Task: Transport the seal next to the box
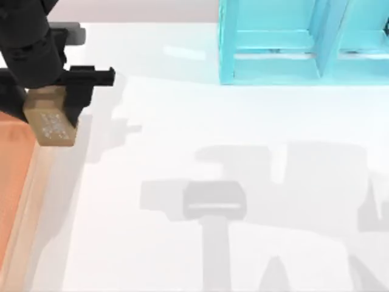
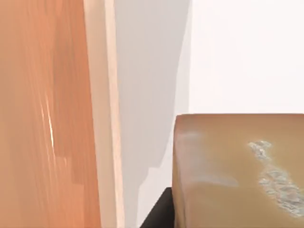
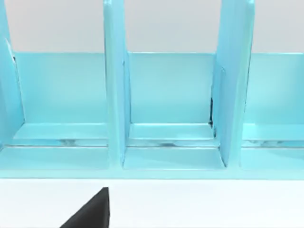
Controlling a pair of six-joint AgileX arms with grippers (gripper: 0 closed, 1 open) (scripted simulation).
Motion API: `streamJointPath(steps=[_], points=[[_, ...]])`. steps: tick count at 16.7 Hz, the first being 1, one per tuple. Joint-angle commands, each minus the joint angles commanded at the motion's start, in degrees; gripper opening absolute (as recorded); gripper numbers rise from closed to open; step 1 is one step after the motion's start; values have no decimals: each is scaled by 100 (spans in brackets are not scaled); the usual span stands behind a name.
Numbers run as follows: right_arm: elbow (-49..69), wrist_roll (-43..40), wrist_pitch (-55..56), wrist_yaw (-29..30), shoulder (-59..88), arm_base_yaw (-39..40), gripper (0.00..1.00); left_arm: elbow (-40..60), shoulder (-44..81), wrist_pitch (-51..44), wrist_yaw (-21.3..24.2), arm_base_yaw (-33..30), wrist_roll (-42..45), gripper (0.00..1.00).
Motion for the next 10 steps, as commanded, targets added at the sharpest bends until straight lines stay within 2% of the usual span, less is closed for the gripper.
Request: streamJointPath(steps=[5, 10], points=[[0, 0, 0, 0, 0, 0, 100, -71, 23, 105, -9, -15, 9, 0], [0, 0, 0, 0, 0, 0, 100, -1021, 39, 1092, -8, 8, 19, 0]])
